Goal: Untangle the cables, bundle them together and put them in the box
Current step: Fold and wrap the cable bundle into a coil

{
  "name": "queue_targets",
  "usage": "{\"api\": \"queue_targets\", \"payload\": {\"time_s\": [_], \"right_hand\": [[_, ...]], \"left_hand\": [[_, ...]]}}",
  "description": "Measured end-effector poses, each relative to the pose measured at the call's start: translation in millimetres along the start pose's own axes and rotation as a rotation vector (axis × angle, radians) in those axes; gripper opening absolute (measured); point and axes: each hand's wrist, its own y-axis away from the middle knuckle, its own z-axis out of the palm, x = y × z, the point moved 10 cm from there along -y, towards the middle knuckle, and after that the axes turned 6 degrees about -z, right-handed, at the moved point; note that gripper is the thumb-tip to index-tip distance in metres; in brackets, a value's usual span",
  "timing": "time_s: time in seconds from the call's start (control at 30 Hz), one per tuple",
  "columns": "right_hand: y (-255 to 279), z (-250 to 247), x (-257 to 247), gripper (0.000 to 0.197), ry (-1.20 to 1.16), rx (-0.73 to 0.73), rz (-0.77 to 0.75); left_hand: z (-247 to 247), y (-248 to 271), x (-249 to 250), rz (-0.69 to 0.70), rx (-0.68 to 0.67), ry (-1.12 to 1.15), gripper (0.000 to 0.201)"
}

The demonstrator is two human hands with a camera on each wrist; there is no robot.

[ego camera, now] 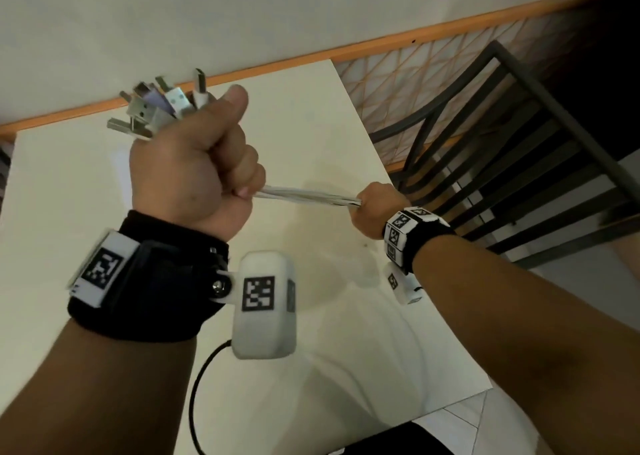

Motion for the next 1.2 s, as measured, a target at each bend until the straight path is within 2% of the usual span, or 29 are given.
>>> {"api": "queue_targets", "payload": {"time_s": [0.13, 0.3, 0.43, 0.5, 0.63, 0.8, 0.93, 1.0, 1.07, 1.17, 1.2], "right_hand": [[1, -1, 9, 0.041, 0.104, -0.037, -0.003], [9, 20, 24, 0.048, -0.145, -0.068, 0.092], [8, 21, 26, 0.049, -0.15, -0.064, 0.095], [7, 18, 26, 0.043, -0.026, -0.067, 0.075], [6, 20, 19, 0.011, 0.199, -0.12, 0.001], [2, 26, 16, 0.025, 0.197, -0.128, -0.03], [11, 35, 20, 0.038, 0.211, -0.2, -0.041], [17, 28, 8, 0.039, 0.226, -0.19, -0.098], [27, 10, -27, 0.037, 0.143, -0.1, -0.229], [56, -31, -107, 0.052, -0.213, 0.061, -0.479], [66, -45, -132, 0.048, -0.34, 0.1, -0.552]], "left_hand": [[-12, -2, 3, -0.028, 0.075, 0.043, 0.052], [-22, -3, 2, -0.051, 0.097, 0.086, 0.051], [-22, 1, 0, -0.054, 0.098, 0.076, 0.048], [-18, 2, -4, -0.07, 0.072, 0.076, 0.048], [-14, 4, -8, -0.085, 0.034, 0.087, 0.047], [-13, 6, -10, -0.098, 0.063, 0.084, 0.05], [-15, 1, -4, -0.039, 0.092, 0.067, 0.052], [-21, -2, -4, -0.019, 0.127, 0.077, 0.052], [-23, -3, -10, -0.015, 0.16, 0.083, 0.052], [-19, -4, -18, -0.012, 0.18, 0.07, 0.055], [-17, -5, -19, -0.011, 0.181, 0.073, 0.054]]}}
